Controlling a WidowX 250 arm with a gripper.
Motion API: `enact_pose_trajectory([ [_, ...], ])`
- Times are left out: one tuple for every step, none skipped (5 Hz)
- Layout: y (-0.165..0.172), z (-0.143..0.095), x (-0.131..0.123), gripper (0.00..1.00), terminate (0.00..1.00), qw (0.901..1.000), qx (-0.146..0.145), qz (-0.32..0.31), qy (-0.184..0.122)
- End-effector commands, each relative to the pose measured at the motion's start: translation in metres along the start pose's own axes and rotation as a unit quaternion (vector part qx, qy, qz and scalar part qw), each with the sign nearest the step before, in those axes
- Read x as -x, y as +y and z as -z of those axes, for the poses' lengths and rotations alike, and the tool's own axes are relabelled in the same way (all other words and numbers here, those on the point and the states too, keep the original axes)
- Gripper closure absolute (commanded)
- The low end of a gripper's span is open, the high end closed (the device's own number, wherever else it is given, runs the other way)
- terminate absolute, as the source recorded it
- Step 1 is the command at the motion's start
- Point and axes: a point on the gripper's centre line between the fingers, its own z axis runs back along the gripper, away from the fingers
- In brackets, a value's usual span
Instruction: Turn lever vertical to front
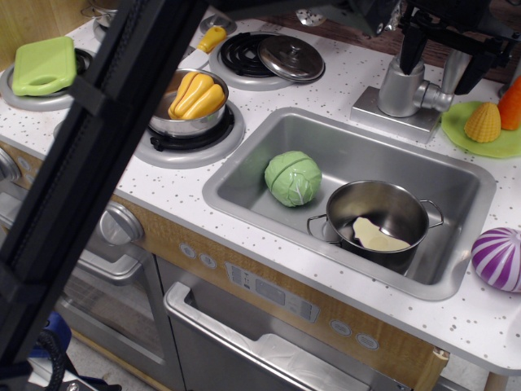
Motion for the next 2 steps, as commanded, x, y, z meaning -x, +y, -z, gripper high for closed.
enact_pose_trajectory([
  [0.000, 0.000, 0.000, 0.00, 0.00, 1.0000, 0.000, 0.000, 0.000],
  [-0.003, -0.012, -0.007, 0.00, 0.00, 0.9989, -0.021, -0.008, -0.042],
])
